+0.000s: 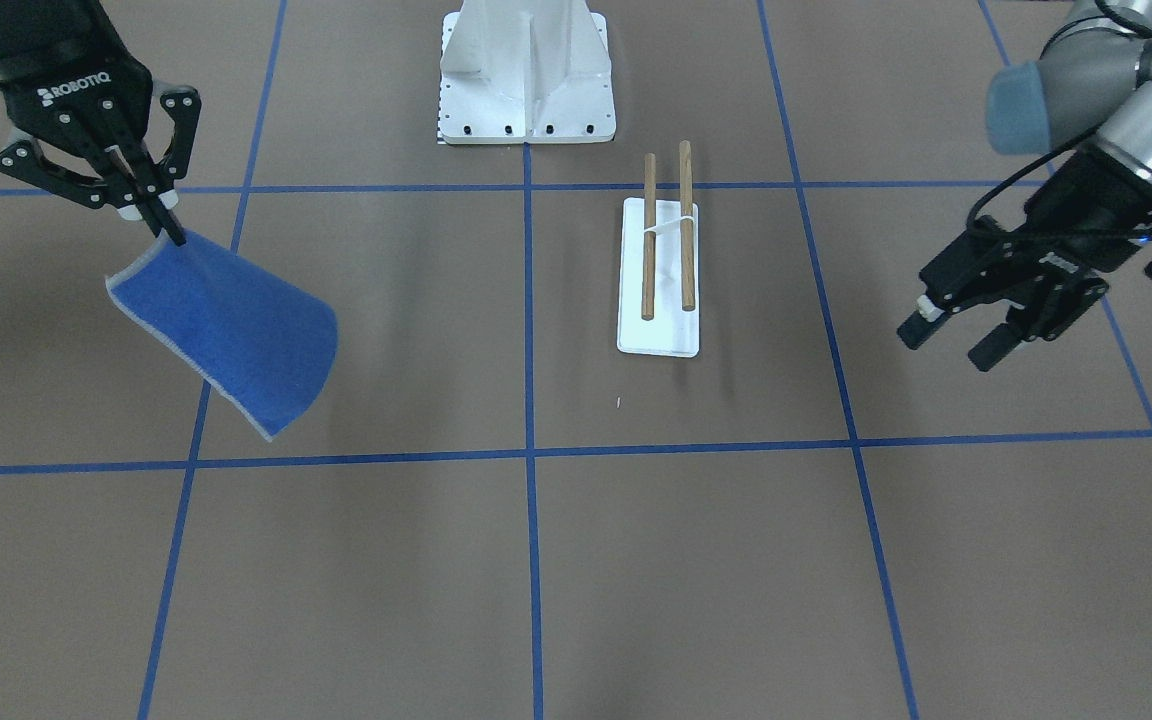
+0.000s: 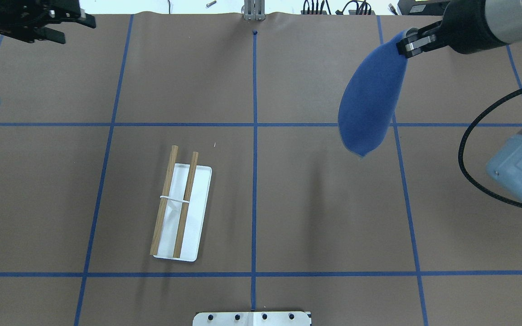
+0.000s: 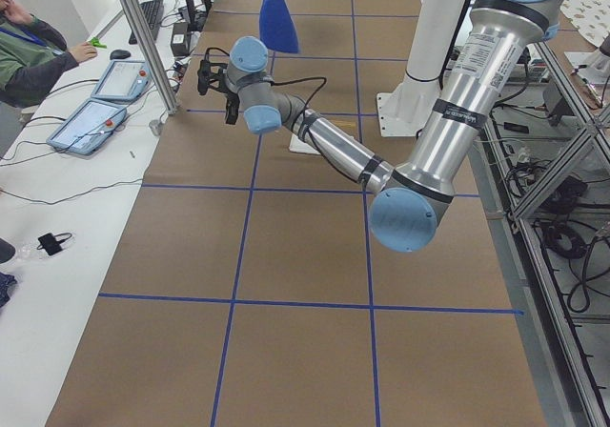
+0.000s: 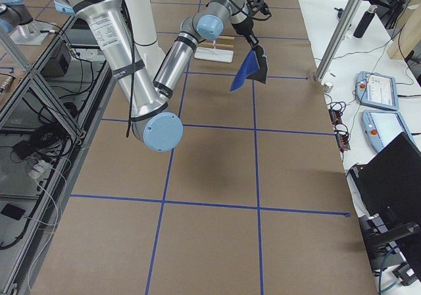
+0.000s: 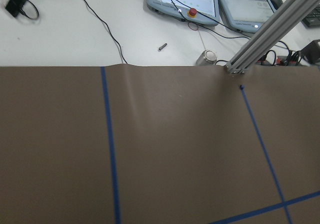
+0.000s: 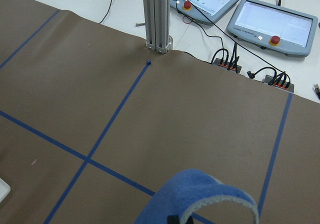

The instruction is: Hang towel on rack

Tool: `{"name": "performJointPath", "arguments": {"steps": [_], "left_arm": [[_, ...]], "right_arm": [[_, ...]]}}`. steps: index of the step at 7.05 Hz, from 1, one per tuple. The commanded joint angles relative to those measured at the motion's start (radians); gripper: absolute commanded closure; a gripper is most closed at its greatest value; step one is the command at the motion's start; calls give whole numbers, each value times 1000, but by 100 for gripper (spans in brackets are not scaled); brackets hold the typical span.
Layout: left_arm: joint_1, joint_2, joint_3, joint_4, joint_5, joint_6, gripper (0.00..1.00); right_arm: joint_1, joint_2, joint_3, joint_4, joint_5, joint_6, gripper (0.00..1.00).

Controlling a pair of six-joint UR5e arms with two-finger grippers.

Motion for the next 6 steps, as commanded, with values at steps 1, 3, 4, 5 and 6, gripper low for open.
{"name": "performJointPath", "arguments": {"steps": [1, 3, 4, 5, 6], "left_arm": [[153, -117, -2, -1, 86, -294, 2], [216, -164, -3, -7, 118, -538, 2], [248, -185, -3, -10, 118, -587, 2], [283, -211, 0, -8, 131, -626, 2], [306, -221, 3, -8, 150, -648, 2]], "right_arm": [[-56, 48, 10, 1, -27, 131, 100], [-110, 82, 3, 16, -79, 265, 100], [-117, 88, -14, 89, -79, 335, 100], [-133, 88, -52, 250, -79, 457, 100], [-154, 88, -120, 435, -85, 572, 100]]}}
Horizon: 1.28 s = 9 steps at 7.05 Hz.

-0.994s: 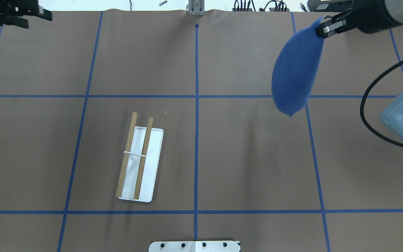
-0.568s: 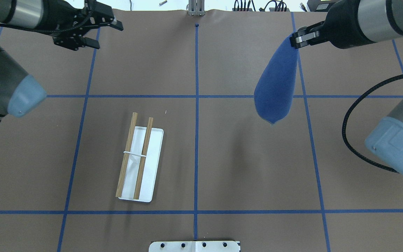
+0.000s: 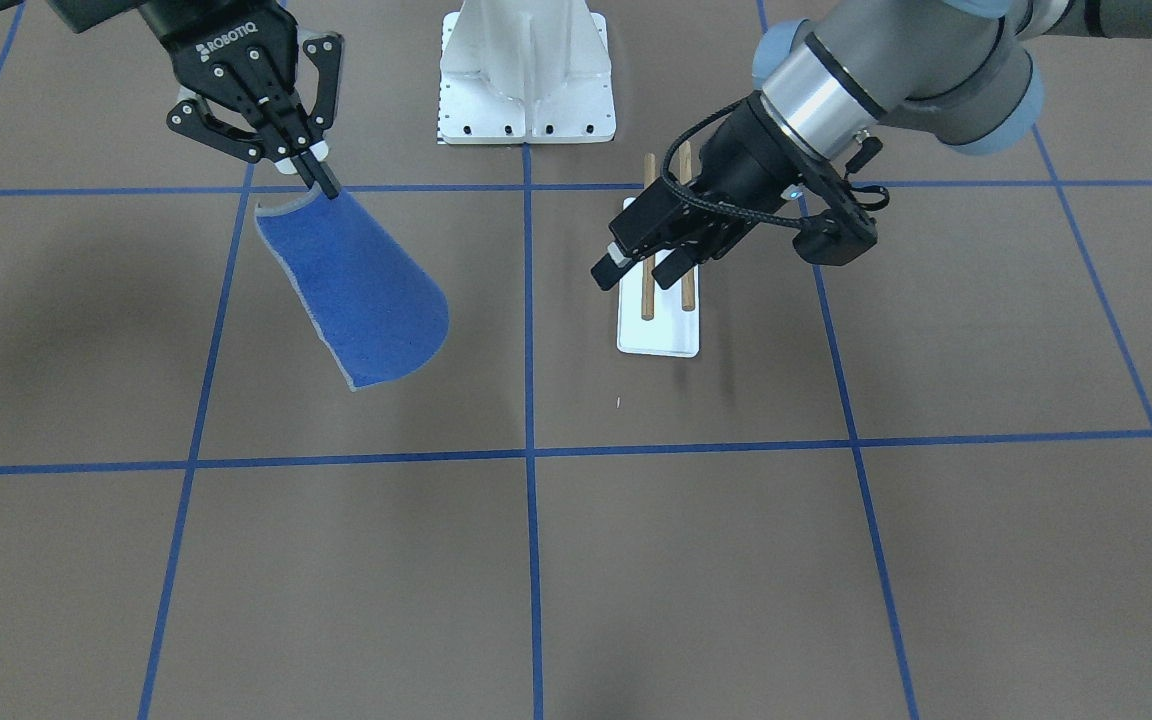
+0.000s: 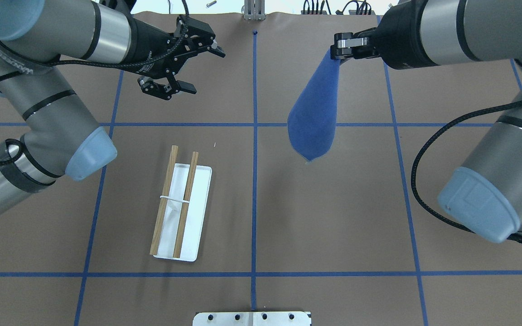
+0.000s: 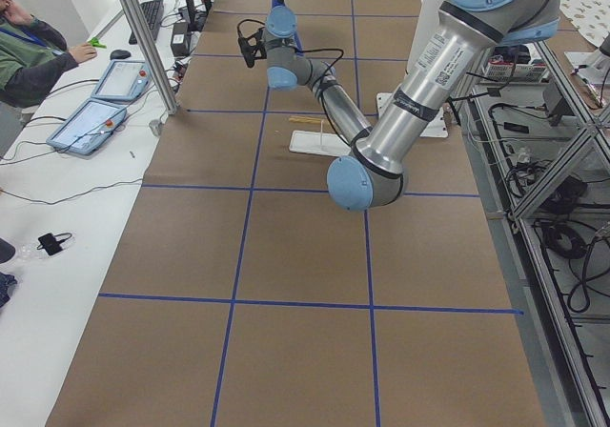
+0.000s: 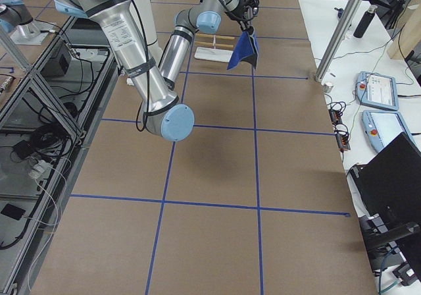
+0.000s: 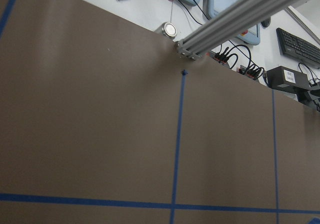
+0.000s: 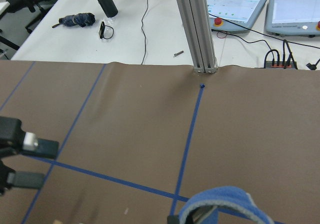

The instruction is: Hang towel on rack

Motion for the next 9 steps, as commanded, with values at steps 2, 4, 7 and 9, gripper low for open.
{"name": "performJointPath", "arguments": {"steps": [2, 4, 7, 9], "left_arm": [[99, -45, 6, 0, 127, -135, 2], [110, -85, 8, -3, 162, -285, 2], [107, -91, 17, -21, 240, -400, 6], [107, -93, 17, -23, 238, -410, 56]], "right_arm": [[-116, 12, -118, 322, -194, 177, 100], [-170, 32, -121, 324, -263, 180, 100], [-202, 37, -114, 356, -289, 180, 100], [-208, 37, -111, 358, -291, 180, 100]]}}
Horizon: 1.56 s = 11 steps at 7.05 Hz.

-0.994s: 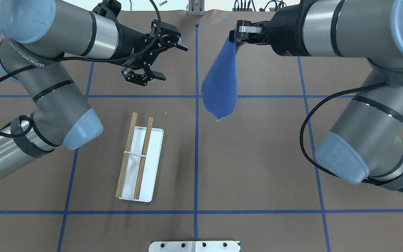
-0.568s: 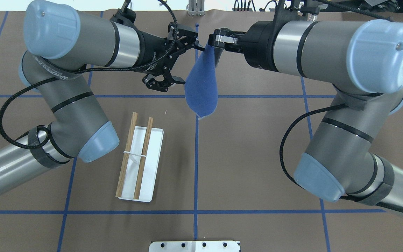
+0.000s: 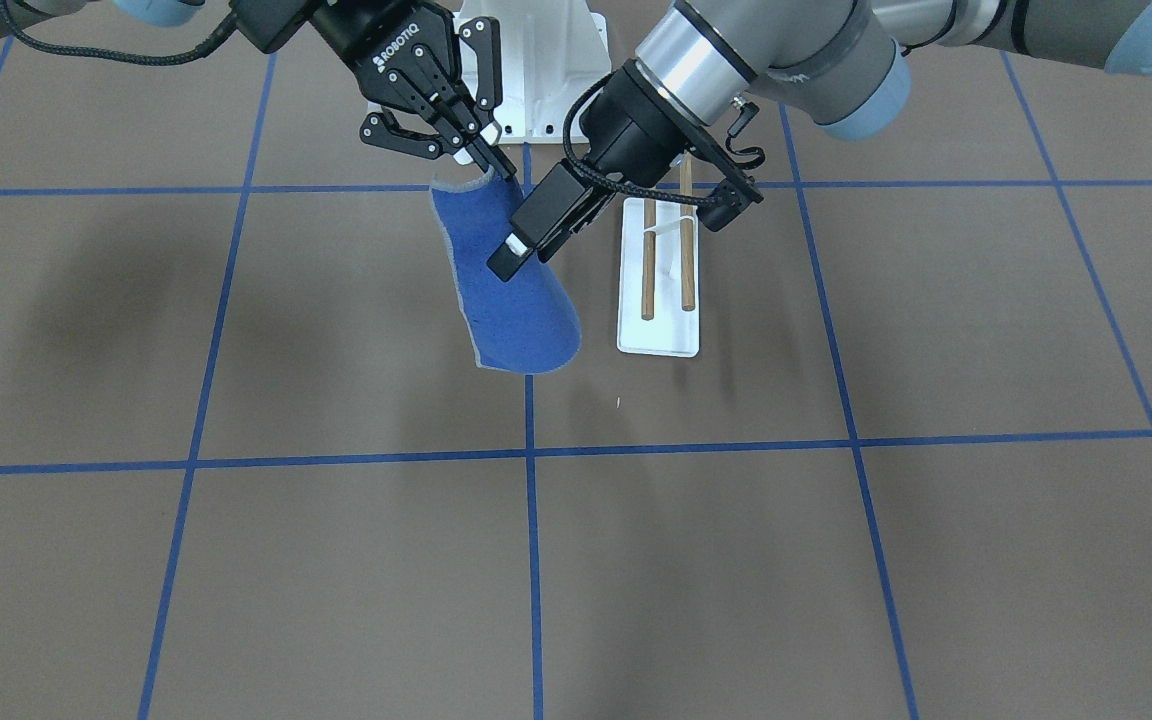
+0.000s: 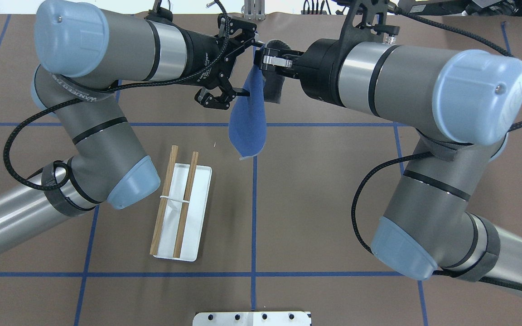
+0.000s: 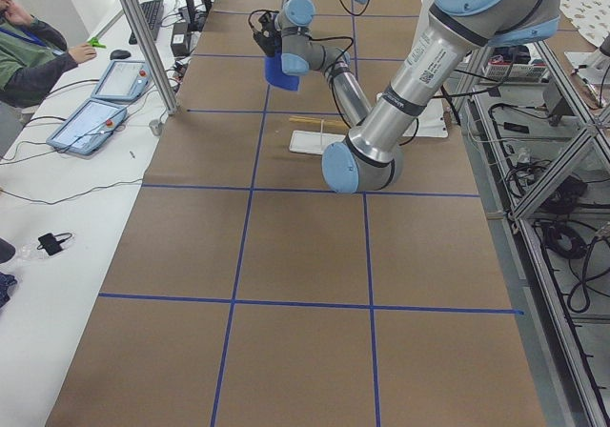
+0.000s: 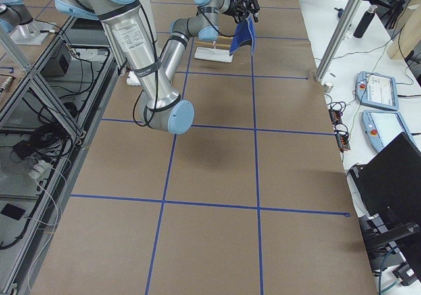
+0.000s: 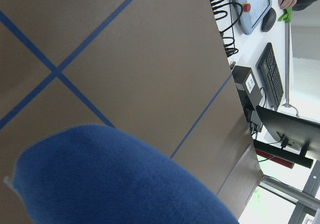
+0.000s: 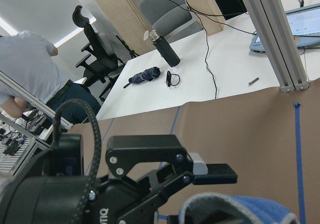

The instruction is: Hang towel on rack

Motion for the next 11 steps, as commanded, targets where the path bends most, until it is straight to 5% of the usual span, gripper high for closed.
{"name": "performJointPath", "arguments": {"steps": [1, 2, 3, 4, 5, 6, 7, 8, 9, 11], "left_arm": [[-2, 2, -1, -1, 0, 5, 50], [0, 2, -1, -4, 0, 5, 44], [-2, 4, 1, -21, 1, 2, 78], [-3, 5, 1, -21, 1, 7, 100], [-3, 5, 1, -22, 1, 11, 100], [-3, 5, 1, -22, 1, 16, 100], [-3, 5, -2, -22, 1, 14, 100], [-3, 5, -2, -24, 1, 14, 100], [-9, 5, -4, -24, 1, 16, 100], [-35, 11, -25, -22, -19, 22, 100]], "right_arm": [[-3, -2, 10, 2, -1, 0, 100], [-2, -3, 10, 1, -4, -1, 100], [0, -11, 19, 2, -4, -2, 100], [0, -28, 40, 2, -3, -2, 100], [0, -38, 50, 1, -1, 3, 84], [1, -40, 53, 1, -3, 12, 43], [1, -42, 53, 1, -3, 50, 51], [1, -42, 56, 1, -3, 54, 34], [3, -49, 63, -1, -1, 81, 0], [45, -81, 59, -23, 51, 77, 0]]}}
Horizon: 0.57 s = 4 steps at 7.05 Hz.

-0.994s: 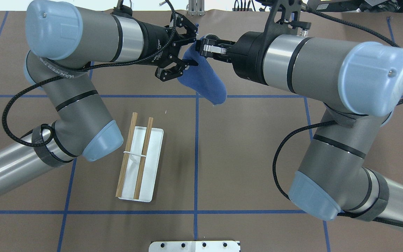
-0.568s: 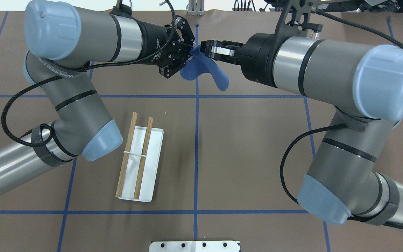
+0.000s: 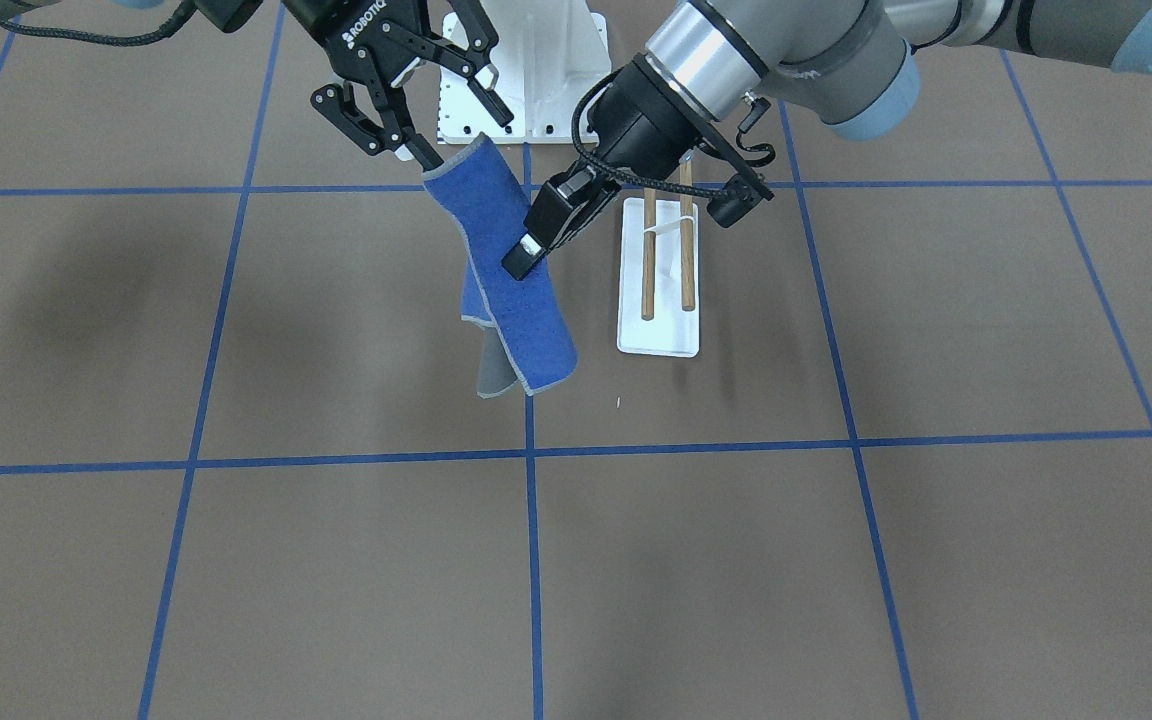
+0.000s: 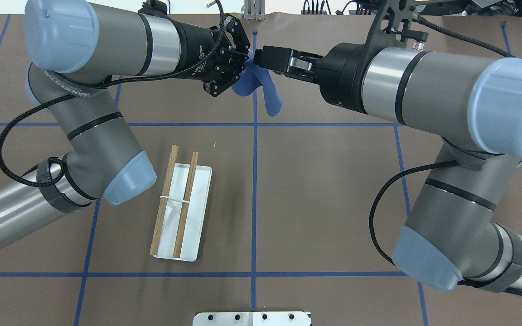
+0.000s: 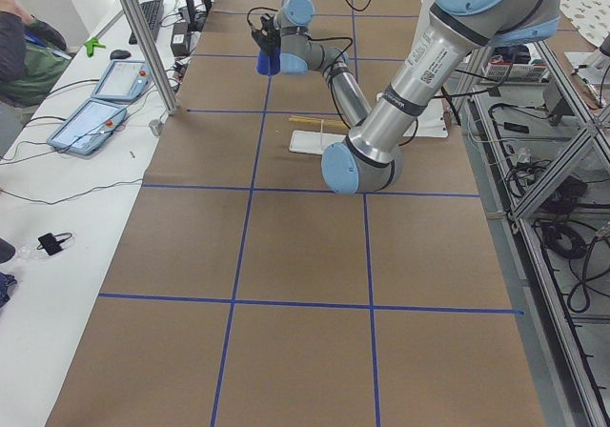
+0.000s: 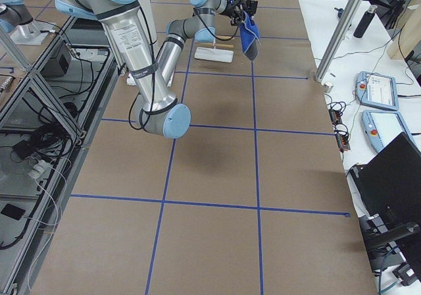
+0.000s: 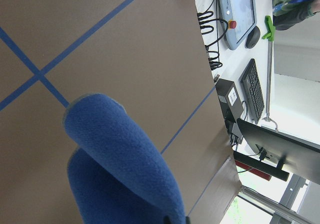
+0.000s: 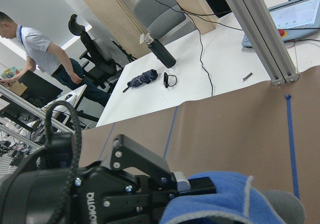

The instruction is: Hang towel on rack

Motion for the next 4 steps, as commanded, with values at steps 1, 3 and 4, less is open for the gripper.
{"name": "performJointPath", "arguments": {"steps": [1, 3, 4], "left_arm": [[-23, 38, -35, 3, -107, 66, 100], [-87, 154, -135, 38, -254, 204, 100], [-116, 156, -156, 91, -296, 279, 100]], "right_arm": [[97, -42, -18, -101, 108, -30, 0], [224, -45, -126, -239, 265, -231, 0], [287, -47, -190, -256, 340, -324, 0]]}}
